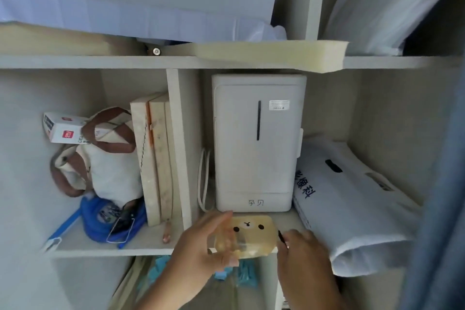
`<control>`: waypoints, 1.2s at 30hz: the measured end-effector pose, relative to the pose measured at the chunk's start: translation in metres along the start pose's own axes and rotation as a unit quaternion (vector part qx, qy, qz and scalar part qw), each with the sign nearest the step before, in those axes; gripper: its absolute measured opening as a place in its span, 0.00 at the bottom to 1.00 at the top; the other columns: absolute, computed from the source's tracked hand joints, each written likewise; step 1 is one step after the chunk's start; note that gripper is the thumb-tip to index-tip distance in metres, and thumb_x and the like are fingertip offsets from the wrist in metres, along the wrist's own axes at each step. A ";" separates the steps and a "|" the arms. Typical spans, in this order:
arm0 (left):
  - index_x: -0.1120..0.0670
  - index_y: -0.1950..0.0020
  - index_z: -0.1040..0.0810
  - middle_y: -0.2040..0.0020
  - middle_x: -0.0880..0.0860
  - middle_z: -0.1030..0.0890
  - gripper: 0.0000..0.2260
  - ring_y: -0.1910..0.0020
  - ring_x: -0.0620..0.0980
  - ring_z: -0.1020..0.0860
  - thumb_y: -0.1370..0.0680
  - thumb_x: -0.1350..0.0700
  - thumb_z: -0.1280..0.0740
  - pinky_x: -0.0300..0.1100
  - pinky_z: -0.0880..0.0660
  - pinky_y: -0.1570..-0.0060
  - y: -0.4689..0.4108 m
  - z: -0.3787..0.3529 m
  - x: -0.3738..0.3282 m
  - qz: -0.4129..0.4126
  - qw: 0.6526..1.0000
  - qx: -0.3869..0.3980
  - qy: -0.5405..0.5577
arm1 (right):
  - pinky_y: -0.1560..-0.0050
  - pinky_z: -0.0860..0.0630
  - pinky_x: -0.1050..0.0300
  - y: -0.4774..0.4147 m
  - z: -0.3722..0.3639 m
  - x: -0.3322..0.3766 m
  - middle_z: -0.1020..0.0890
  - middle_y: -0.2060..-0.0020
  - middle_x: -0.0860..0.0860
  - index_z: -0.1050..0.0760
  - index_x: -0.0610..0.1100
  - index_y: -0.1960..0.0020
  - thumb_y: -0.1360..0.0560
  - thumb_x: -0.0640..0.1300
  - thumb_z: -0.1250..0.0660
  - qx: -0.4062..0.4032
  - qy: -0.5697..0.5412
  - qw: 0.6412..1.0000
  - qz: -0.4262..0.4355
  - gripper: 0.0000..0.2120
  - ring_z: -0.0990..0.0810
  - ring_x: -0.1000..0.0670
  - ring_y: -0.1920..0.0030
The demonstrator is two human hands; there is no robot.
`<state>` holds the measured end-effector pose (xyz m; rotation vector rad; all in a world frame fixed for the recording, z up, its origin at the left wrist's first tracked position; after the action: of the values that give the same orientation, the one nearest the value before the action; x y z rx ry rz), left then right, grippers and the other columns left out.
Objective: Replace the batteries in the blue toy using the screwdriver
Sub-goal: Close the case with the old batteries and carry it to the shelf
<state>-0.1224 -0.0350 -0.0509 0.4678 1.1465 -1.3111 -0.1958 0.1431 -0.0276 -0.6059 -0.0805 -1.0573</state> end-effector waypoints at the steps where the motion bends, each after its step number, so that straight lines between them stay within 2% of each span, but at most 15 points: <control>1: 0.38 0.33 0.26 0.36 0.30 0.24 0.36 0.39 0.28 0.25 0.35 0.61 0.18 0.38 0.19 0.45 -0.001 -0.001 0.002 0.017 1.000 0.000 0.007 | 0.73 0.31 0.59 -0.003 -0.006 -0.003 0.20 0.69 0.48 0.26 0.47 0.70 0.45 0.40 0.17 0.010 0.003 1.000 -0.008 0.17 0.22 0.47 0.72; 4: 0.41 0.29 0.27 0.33 0.34 0.28 0.35 0.43 0.37 0.20 0.32 0.61 0.20 0.46 0.15 0.61 -0.004 -0.002 0.005 0.052 0.998 0.010 0.020 | 0.77 0.41 0.61 -0.016 -0.026 -0.016 0.25 0.76 0.48 0.36 0.50 0.73 0.53 0.37 0.16 -0.008 0.007 1.000 -0.026 0.28 0.39 0.51 0.78; 6: 0.39 0.29 0.29 0.31 0.34 0.30 0.35 0.47 0.48 0.18 0.30 0.60 0.21 0.42 0.17 0.67 -0.007 -0.002 0.007 0.049 0.999 0.012 0.008 | 0.80 0.35 0.57 -0.020 -0.043 -0.026 0.25 0.76 0.48 0.33 0.48 0.75 0.52 0.36 0.17 -0.007 0.026 0.999 -0.027 0.24 0.33 0.49 0.81; 8: 0.34 0.30 0.30 0.31 0.30 0.32 0.34 0.42 0.48 0.21 0.29 0.57 0.21 0.39 0.19 0.69 -0.009 -0.003 0.010 0.041 0.999 0.008 -0.017 | 0.80 0.29 0.54 -0.023 -0.050 -0.031 0.25 0.76 0.46 0.29 0.44 0.76 0.51 0.35 0.18 -0.006 0.038 0.999 -0.031 0.19 0.26 0.46 0.80; 12: 0.27 0.33 0.35 0.34 0.17 0.37 0.31 0.33 0.32 0.29 0.29 0.44 0.23 0.36 0.21 0.58 -0.013 -0.003 0.017 0.004 0.997 0.002 -0.075 | 0.83 0.33 0.55 -0.028 -0.056 -0.033 0.27 0.78 0.46 0.30 0.43 0.78 0.55 0.33 0.18 -0.011 0.031 0.999 -0.011 0.20 0.26 0.46 0.81; 14: 0.27 0.31 0.37 0.31 0.20 0.38 0.31 0.29 0.29 0.35 0.30 0.35 0.27 0.41 0.23 0.42 -0.016 -0.003 0.019 -0.001 0.994 0.022 -0.110 | 0.85 0.31 0.56 -0.028 -0.052 -0.031 0.27 0.79 0.46 0.30 0.43 0.78 0.58 0.35 0.16 -0.013 0.018 1.000 -0.007 0.22 0.26 0.47 0.82; 17: 0.32 0.26 0.44 0.25 0.31 0.39 0.31 0.25 0.34 0.38 0.23 0.45 0.29 0.45 0.37 0.24 -0.020 -0.009 0.028 0.000 0.981 0.048 -0.186 | 0.83 0.37 0.63 -0.031 -0.058 -0.036 0.27 0.79 0.47 0.29 0.44 0.78 0.59 0.38 0.15 -0.026 0.012 1.000 0.000 0.23 0.27 0.48 0.82; 20: 0.38 0.21 0.46 0.24 0.32 0.44 0.33 0.24 0.34 0.43 0.19 0.55 0.32 0.43 0.43 0.21 -0.021 -0.010 0.037 0.014 0.977 0.047 -0.208 | 0.72 0.48 0.67 -0.034 -0.073 -0.042 0.27 0.78 0.47 0.28 0.43 0.78 0.54 0.39 0.16 -0.023 0.023 0.999 0.005 0.20 0.31 0.50 0.81; 23: 0.41 0.22 0.42 0.22 0.36 0.44 0.28 0.23 0.39 0.42 0.18 0.53 0.34 0.35 0.44 0.24 -0.021 -0.009 0.031 0.028 0.979 0.054 -0.194 | 0.76 0.42 0.67 -0.032 -0.067 -0.035 0.27 0.77 0.47 0.25 0.42 0.77 0.45 0.43 0.23 -0.040 0.061 0.997 0.028 0.12 0.28 0.49 0.80; 25: 0.37 0.26 0.36 0.21 0.43 0.39 0.24 0.26 0.49 0.31 0.21 0.46 0.33 0.44 0.34 0.25 -0.021 -0.007 0.032 0.042 0.981 0.048 -0.185 | 0.83 0.33 0.60 -0.030 -0.059 -0.030 0.28 0.79 0.45 0.28 0.42 0.79 0.52 0.39 0.18 -0.049 0.040 0.998 0.024 0.17 0.27 0.46 0.82; 26: 0.34 0.27 0.38 0.20 0.42 0.41 0.26 0.26 0.52 0.30 0.21 0.52 0.33 0.49 0.33 0.26 -0.023 -0.009 0.034 0.041 0.980 0.041 -0.193 | 0.85 0.31 0.57 -0.030 -0.054 -0.030 0.28 0.79 0.44 0.29 0.43 0.78 0.57 0.39 0.16 -0.050 0.023 0.998 0.005 0.21 0.27 0.46 0.82; 28: 0.31 0.25 0.47 0.21 0.33 0.49 0.38 0.21 0.43 0.41 0.22 0.65 0.36 0.39 0.39 0.25 -0.018 -0.012 0.026 0.002 0.976 0.010 -0.220 | 0.86 0.32 0.56 -0.029 -0.050 -0.031 0.28 0.78 0.44 0.30 0.44 0.78 0.60 0.39 0.14 -0.047 0.010 0.999 -0.016 0.24 0.28 0.47 0.83; 30: 0.28 0.25 0.48 0.23 0.28 0.53 0.36 0.23 0.32 0.48 0.20 0.60 0.35 0.32 0.40 0.27 -0.013 -0.016 0.015 -0.032 0.970 0.016 -0.239 | 0.85 0.36 0.58 -0.031 -0.059 -0.033 0.28 0.78 0.45 0.35 0.47 0.76 0.59 0.39 0.15 -0.040 -0.002 0.999 -0.014 0.28 0.34 0.50 0.84; 33: 0.25 0.27 0.42 0.23 0.27 0.51 0.26 0.23 0.32 0.48 0.18 0.49 0.38 0.43 0.33 0.26 -0.012 -0.022 0.000 -0.047 0.950 0.010 -0.308 | 0.80 0.42 0.59 -0.032 -0.065 -0.032 0.28 0.77 0.45 0.37 0.48 0.75 0.54 0.37 0.16 -0.047 0.005 0.999 -0.008 0.28 0.43 0.52 0.80; 36: 0.19 0.35 0.45 0.25 0.26 0.49 0.31 0.22 0.34 0.47 0.19 0.53 0.36 0.41 0.30 0.29 -0.011 -0.018 -0.002 -0.053 0.941 0.002 -0.335 | 0.80 0.44 0.59 -0.033 -0.059 -0.029 0.28 0.77 0.44 0.42 0.49 0.71 0.59 0.36 0.17 -0.078 -0.012 0.997 -0.007 0.35 0.54 0.54 0.78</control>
<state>-0.1388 -0.0224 -0.0536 -0.0562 0.5985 -1.4119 -0.2509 0.1252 -0.0732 -0.7594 -0.0224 -1.0759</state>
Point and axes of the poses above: each hand's wrist, its own y-axis away from the middle knuckle, its own z-axis out of the back of the hand, x = y × z, the point moved 7 cm from there along -y, towards the middle knuckle
